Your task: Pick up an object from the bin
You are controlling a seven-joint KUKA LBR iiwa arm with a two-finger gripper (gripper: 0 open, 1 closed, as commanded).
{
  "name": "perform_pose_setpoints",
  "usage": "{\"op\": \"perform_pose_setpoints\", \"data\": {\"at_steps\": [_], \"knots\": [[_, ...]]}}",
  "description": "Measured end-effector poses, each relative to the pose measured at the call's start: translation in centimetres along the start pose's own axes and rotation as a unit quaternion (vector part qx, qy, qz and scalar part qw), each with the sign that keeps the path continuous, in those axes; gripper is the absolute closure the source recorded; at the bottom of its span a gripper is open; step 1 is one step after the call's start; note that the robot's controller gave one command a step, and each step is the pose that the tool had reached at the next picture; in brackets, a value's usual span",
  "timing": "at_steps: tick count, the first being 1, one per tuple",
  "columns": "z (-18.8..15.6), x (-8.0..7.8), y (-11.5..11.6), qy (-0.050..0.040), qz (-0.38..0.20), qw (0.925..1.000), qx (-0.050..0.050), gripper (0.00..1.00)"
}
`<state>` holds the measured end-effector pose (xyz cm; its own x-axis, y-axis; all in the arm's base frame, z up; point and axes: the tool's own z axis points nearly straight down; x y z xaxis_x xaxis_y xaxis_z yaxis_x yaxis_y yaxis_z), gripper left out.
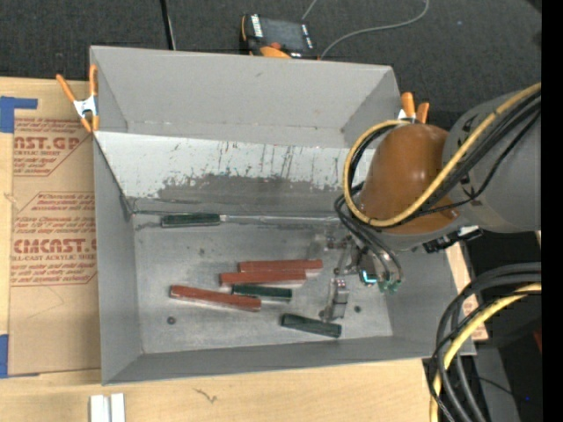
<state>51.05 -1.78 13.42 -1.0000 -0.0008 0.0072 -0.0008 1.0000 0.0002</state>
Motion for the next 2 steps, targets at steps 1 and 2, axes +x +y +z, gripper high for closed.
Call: {"op": "perform_pose_setpoints", "data": {"at_steps": [1,2], "knots": [[6.72,-3.91,4.84,-0.0031,-0.053,0.9986,-0.001,0.00],[6.37,-3.99,4.64,-0.0045,-0.051,0.9987,0.000,1.00]]}}
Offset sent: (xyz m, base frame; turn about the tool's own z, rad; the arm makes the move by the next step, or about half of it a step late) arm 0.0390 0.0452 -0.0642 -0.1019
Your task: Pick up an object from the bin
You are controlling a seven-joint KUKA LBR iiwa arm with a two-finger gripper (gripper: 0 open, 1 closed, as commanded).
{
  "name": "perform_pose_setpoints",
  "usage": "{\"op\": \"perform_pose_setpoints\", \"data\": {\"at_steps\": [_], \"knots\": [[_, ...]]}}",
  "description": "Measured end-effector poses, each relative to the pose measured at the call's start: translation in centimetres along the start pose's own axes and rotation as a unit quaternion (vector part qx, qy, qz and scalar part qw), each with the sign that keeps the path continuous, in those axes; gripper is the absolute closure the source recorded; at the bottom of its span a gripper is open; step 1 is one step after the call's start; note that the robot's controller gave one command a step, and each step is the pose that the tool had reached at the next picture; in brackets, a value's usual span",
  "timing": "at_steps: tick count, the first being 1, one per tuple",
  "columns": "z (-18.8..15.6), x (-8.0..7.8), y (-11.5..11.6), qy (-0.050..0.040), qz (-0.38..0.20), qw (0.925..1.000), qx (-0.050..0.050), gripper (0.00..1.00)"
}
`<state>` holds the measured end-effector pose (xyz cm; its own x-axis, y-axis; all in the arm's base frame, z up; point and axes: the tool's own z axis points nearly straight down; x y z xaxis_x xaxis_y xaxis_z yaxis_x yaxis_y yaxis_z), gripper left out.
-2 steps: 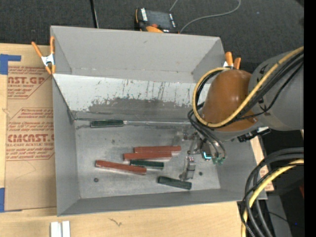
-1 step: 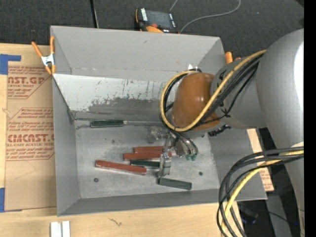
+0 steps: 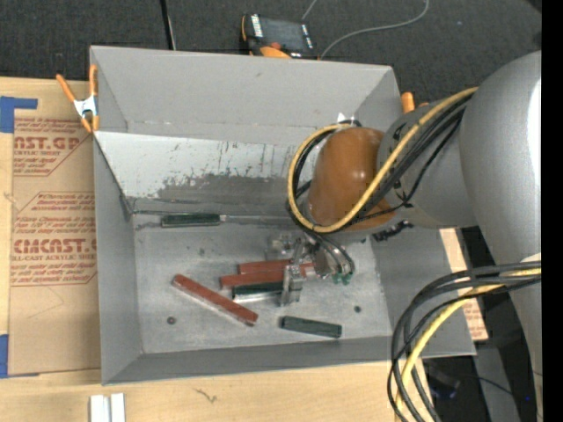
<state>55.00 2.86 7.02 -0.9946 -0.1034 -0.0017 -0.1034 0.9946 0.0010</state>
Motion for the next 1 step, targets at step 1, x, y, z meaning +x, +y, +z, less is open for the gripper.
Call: {"op": "perform_pose_setpoints", "data": {"at_steps": [1], "knots": [[-15.37,-0.69,1.49,-0.0040,-0.069,0.9976,0.001,1.00]]}}
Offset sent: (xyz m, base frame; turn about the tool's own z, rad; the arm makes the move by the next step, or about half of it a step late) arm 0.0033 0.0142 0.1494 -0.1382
